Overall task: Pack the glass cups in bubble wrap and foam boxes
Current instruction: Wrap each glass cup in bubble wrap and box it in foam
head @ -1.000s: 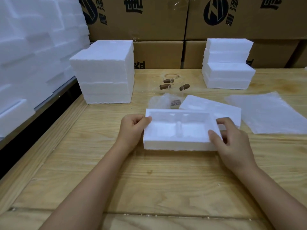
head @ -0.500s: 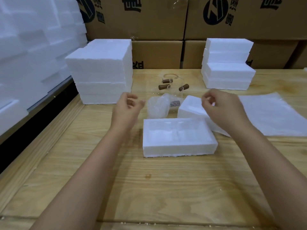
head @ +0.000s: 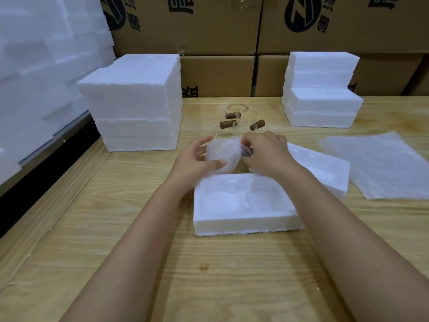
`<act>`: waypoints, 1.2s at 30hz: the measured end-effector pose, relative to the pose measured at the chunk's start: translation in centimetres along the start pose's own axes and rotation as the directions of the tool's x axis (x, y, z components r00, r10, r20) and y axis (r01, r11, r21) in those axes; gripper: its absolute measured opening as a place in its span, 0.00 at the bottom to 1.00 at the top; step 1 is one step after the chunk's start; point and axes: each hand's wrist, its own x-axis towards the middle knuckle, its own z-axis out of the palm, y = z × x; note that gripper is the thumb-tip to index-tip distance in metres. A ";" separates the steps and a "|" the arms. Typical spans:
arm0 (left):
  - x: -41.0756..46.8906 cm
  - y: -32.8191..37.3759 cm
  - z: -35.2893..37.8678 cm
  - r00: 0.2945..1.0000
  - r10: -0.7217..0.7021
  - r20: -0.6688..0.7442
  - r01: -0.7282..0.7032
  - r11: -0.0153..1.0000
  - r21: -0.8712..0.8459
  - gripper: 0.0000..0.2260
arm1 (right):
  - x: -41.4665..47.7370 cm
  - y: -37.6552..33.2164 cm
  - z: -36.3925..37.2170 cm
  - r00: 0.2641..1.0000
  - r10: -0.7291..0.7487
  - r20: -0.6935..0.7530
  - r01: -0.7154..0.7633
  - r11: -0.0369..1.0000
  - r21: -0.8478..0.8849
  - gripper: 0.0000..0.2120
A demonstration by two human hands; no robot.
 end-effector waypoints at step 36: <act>0.0 3.5 -1.4 0.981 -0.157 0.116 0.168 0.981 -0.097 0.29 | -1.6 1.5 -4.4 0.967 -0.034 0.251 -0.194 0.538 0.820 0.13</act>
